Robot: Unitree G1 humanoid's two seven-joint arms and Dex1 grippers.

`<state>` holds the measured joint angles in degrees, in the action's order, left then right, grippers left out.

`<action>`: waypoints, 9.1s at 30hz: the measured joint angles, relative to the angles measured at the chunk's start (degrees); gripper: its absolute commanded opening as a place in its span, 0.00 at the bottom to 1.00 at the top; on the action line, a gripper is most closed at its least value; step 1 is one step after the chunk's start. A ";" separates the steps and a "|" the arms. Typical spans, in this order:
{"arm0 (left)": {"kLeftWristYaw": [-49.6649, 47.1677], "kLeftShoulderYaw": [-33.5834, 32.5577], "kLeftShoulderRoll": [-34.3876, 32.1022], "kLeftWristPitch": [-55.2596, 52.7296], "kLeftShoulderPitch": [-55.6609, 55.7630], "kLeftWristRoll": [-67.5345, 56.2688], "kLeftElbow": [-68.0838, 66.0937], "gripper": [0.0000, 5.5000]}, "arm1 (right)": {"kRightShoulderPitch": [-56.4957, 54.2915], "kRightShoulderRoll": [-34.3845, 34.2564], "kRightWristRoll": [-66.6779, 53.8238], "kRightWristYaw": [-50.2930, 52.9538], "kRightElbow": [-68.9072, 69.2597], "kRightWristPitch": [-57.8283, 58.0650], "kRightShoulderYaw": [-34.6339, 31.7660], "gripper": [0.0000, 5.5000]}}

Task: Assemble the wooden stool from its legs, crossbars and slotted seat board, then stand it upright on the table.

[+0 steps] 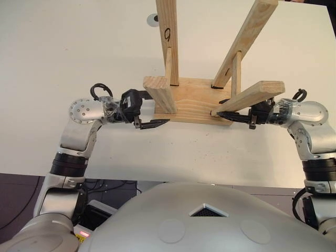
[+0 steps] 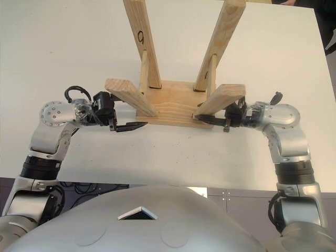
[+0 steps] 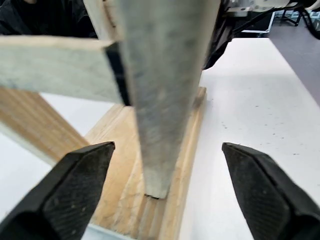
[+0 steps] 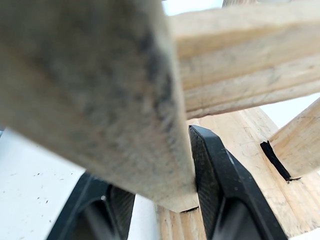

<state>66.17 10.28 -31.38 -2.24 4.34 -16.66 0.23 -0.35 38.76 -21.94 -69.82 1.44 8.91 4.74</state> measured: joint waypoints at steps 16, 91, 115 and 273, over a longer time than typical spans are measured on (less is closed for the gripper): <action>1.42 0.77 1.55 2.56 0.75 -0.52 -2.57 0.22 | -0.18 0.11 0.01 -0.21 -0.41 -0.31 0.35 0.27; 2.81 -5.82 -7.63 15.71 -6.49 0.12 -6.12 0.78 | -4.82 2.24 2.02 -6.38 -19.59 -20.83 1.47 0.87; 2.98 -2.72 -4.20 17.57 -3.01 1.64 -10.36 0.78 | -9.06 -0.17 6.10 -9.72 -26.22 -25.06 3.18 0.87; 7.19 -1.93 -7.55 0.38 -7.89 -9.25 -3.16 0.25 | 0.76 0.64 -3.19 -12.44 -12.27 -5.88 -2.55 0.28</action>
<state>73.36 8.35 -38.94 -1.86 -3.55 -25.91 -2.93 0.41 39.39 -25.13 -82.26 -10.82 3.03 2.18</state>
